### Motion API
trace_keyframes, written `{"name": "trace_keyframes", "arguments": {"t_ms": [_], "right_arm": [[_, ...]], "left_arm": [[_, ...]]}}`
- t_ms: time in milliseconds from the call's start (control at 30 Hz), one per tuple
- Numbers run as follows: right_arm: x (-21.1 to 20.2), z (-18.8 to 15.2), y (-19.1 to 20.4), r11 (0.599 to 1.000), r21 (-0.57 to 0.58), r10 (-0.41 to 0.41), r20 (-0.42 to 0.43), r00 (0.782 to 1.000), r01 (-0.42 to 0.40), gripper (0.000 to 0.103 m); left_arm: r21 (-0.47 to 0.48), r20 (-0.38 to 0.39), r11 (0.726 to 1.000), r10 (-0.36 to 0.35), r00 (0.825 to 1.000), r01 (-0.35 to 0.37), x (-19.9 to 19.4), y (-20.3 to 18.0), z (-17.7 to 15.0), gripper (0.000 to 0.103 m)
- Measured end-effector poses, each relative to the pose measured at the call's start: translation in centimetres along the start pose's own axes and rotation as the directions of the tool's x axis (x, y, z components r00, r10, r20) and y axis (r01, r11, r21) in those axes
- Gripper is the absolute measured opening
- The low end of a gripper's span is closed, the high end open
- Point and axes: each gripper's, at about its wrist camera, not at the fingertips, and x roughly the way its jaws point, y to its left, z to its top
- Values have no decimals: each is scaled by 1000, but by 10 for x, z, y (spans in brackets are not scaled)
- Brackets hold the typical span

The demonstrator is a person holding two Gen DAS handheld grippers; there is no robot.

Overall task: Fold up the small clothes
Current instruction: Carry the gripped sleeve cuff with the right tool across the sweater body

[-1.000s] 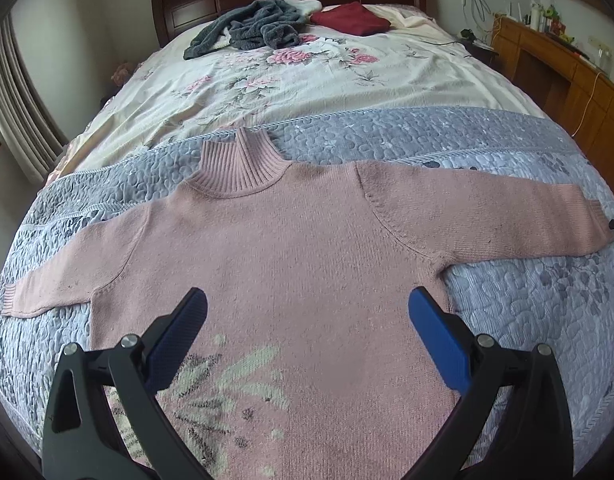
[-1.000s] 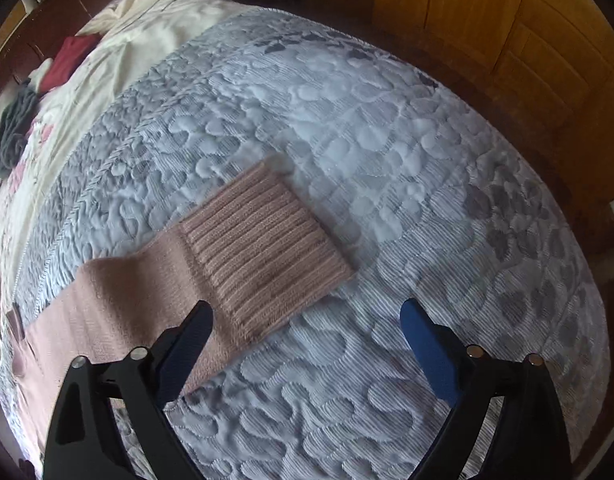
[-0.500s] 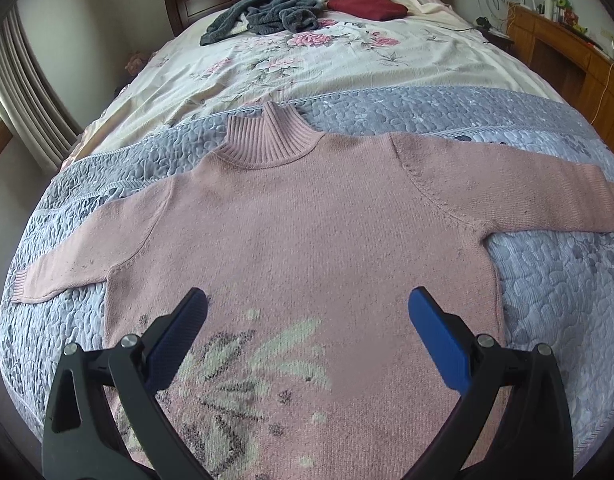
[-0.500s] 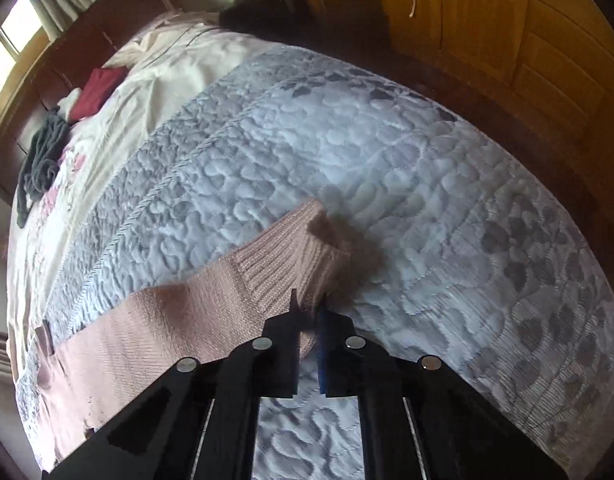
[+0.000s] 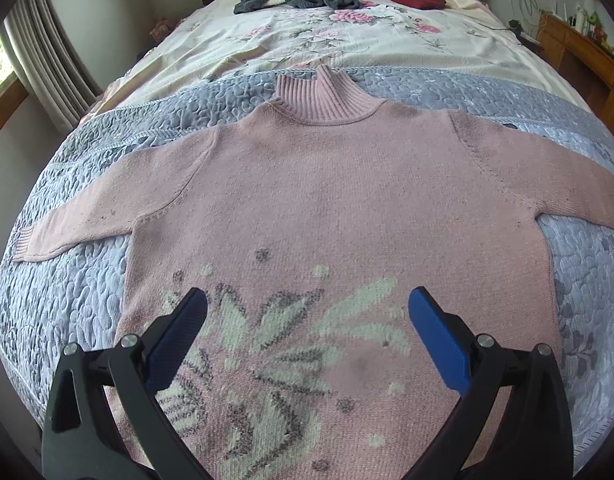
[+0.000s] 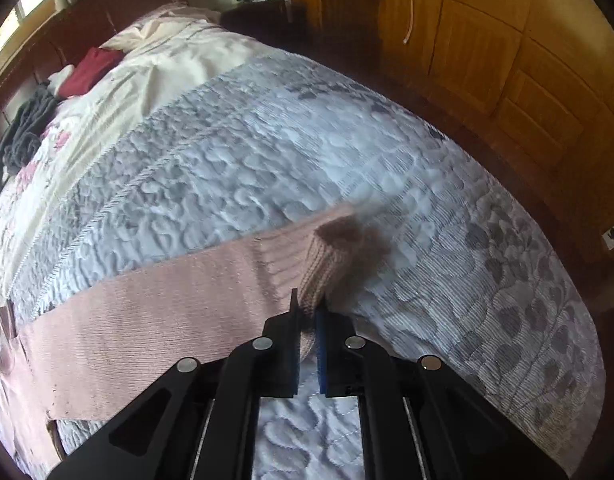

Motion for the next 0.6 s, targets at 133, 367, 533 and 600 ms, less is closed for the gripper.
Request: {"name": "trace_keyframes", "arguments": {"t_ms": [133, 367, 533, 600], "right_arm": [[-29, -2, 65, 988, -136, 81, 50, 995, -73, 6], [-63, -50, 215, 884, -421, 235, 19, 972, -205, 6], [-62, -99, 297, 813, -504, 314, -41, 948, -291, 6], [-58, -116, 321, 789, -530, 327, -65, 943, -311, 6]], "left_arm": [[-22, -8, 1000, 4, 1000, -4, 2, 15, -3, 100], [-55, 1, 998, -6, 1000, 6, 2, 34, -4, 100], [-70, -4, 997, -16, 1000, 15, 5, 48, -4, 100], [-64, -4, 998, -15, 1000, 15, 5, 53, -5, 100]]}}
